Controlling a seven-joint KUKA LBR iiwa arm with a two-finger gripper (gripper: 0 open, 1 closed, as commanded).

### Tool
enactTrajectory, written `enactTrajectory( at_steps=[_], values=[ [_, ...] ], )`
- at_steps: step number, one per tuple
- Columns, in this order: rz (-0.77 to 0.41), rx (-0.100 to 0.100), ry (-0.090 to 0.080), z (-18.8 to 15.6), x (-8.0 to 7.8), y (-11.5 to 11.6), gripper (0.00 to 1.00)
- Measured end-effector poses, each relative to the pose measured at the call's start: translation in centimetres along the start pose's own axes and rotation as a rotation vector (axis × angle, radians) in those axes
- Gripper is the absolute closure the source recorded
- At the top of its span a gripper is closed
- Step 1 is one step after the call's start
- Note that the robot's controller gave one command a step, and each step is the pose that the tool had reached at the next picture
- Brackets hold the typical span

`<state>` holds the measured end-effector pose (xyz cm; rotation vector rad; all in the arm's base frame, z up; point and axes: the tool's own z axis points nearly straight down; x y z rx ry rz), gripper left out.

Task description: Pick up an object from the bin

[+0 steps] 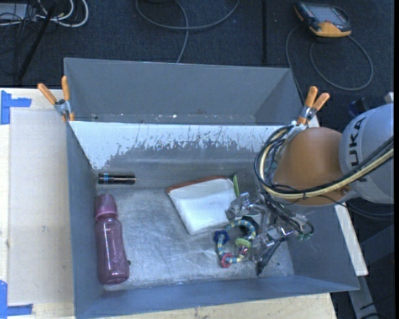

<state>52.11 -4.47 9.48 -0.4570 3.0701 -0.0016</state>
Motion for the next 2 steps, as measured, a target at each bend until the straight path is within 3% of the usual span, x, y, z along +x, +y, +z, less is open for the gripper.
enactTrajectory(
  at_steps=[1, 2],
  values=[
    [0.0, 0.0, 0.0, 0.0, 0.0, 0.0, 1.0],
    [-0.001, 0.0, 0.0, 0.01, 0.0, -0.01, 0.0]
  ],
)
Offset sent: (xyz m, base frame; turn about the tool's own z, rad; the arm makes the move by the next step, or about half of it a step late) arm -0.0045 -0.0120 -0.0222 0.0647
